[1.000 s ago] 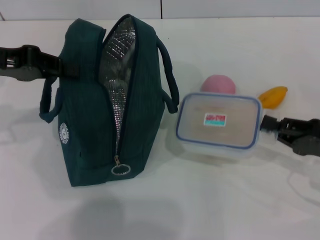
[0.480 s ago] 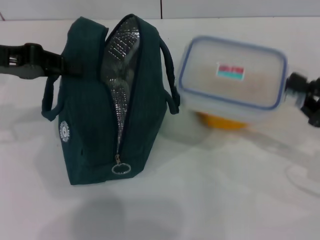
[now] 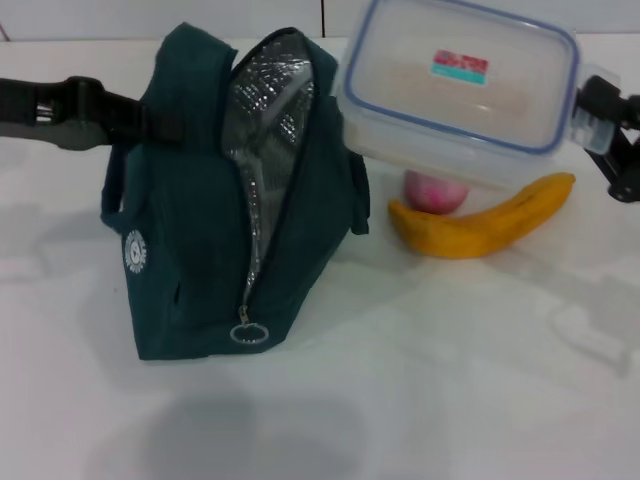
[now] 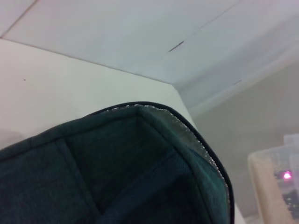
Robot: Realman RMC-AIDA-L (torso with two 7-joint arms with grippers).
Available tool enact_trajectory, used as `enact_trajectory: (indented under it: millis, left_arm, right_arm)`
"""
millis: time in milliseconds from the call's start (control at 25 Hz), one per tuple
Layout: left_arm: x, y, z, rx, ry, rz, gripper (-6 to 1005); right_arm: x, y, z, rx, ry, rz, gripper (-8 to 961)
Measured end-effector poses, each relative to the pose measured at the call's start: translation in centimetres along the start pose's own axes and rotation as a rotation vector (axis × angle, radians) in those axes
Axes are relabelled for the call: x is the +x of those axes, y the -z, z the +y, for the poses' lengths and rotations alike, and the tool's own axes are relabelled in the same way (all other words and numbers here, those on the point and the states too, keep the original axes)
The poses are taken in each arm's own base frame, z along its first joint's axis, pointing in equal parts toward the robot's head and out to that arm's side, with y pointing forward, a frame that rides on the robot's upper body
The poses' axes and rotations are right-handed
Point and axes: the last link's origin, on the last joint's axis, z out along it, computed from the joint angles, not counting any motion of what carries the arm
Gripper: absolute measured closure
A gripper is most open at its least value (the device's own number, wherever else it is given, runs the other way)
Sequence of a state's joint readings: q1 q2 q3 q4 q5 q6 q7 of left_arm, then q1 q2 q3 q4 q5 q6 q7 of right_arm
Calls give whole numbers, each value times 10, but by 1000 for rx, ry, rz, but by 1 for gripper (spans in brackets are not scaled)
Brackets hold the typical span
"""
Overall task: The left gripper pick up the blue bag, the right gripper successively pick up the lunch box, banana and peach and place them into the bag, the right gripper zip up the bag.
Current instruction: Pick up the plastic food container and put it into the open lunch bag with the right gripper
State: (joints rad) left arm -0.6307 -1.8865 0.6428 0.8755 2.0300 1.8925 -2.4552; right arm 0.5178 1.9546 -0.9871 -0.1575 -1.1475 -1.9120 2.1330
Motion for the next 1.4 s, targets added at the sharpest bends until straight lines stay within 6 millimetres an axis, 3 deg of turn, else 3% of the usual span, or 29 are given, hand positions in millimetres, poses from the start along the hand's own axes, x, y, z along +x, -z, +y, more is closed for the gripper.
enact_trajectory:
  millis: [320,560,920,1400]
  left_arm:
    - [4,-18,13,-70,-22,-34,964]
    - [4,-27,18,-108,-34,-58,964]
    - [3,-29,19,-115,-39,-57,964]
    - [3,-27,19,-122,-45,-44,964]
  right_arm:
    - [-5,-25,0,-41,0,22,793]
    - [-6,-31,-6,-14,-14,8,784]
    - [-1,-32,-19,59,-40,27,771]
    - [7,-18,-34,168,-67,16,754]
